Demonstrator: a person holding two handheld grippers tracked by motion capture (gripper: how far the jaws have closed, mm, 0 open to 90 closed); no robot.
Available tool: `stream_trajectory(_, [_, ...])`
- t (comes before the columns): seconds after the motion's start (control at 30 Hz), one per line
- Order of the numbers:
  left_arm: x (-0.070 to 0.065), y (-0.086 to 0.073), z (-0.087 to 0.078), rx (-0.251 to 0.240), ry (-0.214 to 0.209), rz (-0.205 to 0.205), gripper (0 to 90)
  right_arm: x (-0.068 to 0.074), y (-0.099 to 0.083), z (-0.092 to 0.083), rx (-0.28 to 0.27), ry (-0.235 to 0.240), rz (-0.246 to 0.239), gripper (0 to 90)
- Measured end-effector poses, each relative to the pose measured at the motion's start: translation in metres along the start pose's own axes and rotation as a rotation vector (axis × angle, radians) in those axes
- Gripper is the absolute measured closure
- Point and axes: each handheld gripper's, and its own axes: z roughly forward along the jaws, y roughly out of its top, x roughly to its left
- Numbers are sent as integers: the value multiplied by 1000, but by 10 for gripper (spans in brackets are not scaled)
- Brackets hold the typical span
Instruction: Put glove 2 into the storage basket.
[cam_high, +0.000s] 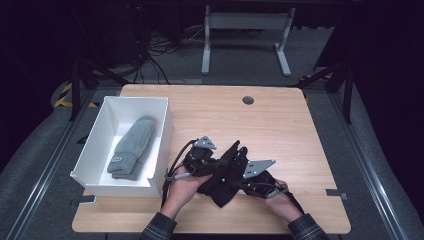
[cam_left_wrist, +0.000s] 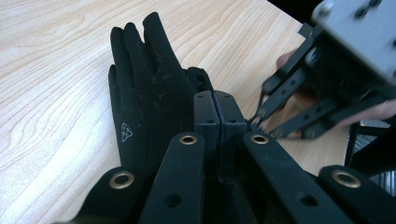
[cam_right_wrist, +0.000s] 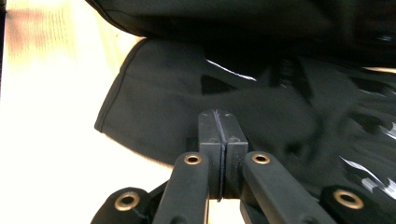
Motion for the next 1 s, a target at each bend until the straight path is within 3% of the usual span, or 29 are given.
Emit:
stream_trajectory(0.1, [0,0,-1,-4,1,0,897,-5,-7,-8,16,-24,14,900])
stream_trajectory(0.23, [-2,1,0,-11,-4,9,897,-11,-12,-5,42,-34,33,900])
stream_trajectory(0.7, [-9,9,16,3,-16,66,897,-9,-11,3,51,-35,27,900])
stream_trajectory(0.8, [-13,6,25,43,-34,88,897,-8,-10,4,48,-36,32,900])
stream_trajectory(1.0, [-15,-1,35,83,-55,83,896,-8,-10,4,46,-36,32,900])
